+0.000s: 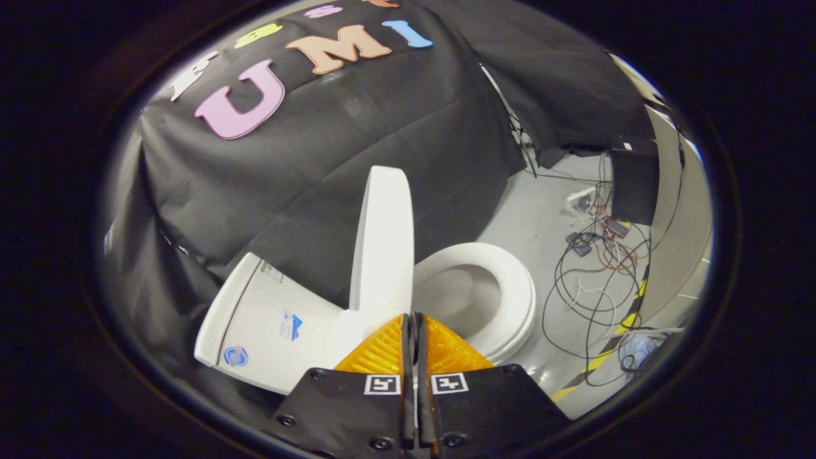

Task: Open the toilet lid.

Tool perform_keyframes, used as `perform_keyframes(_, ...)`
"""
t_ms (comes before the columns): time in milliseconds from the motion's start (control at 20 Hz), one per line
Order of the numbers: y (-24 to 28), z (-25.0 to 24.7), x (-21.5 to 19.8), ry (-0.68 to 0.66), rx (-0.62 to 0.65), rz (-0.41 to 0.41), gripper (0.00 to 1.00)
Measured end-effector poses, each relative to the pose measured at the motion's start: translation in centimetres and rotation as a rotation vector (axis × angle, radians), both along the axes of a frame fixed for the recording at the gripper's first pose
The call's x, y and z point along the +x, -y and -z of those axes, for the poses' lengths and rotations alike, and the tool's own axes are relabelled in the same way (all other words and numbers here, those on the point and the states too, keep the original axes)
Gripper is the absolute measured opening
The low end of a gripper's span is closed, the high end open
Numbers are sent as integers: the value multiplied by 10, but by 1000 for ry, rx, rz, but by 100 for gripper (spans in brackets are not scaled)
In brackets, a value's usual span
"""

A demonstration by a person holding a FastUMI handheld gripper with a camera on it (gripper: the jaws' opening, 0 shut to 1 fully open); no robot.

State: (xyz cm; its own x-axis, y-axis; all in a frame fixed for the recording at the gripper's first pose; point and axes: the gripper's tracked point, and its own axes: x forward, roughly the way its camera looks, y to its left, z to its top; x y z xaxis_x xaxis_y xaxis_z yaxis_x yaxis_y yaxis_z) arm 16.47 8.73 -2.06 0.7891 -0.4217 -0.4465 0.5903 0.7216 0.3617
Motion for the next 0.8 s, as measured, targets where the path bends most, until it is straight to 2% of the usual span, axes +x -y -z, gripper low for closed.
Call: perform_keyframes(800, -27, -23, 6, 49, -67, -34, 3)
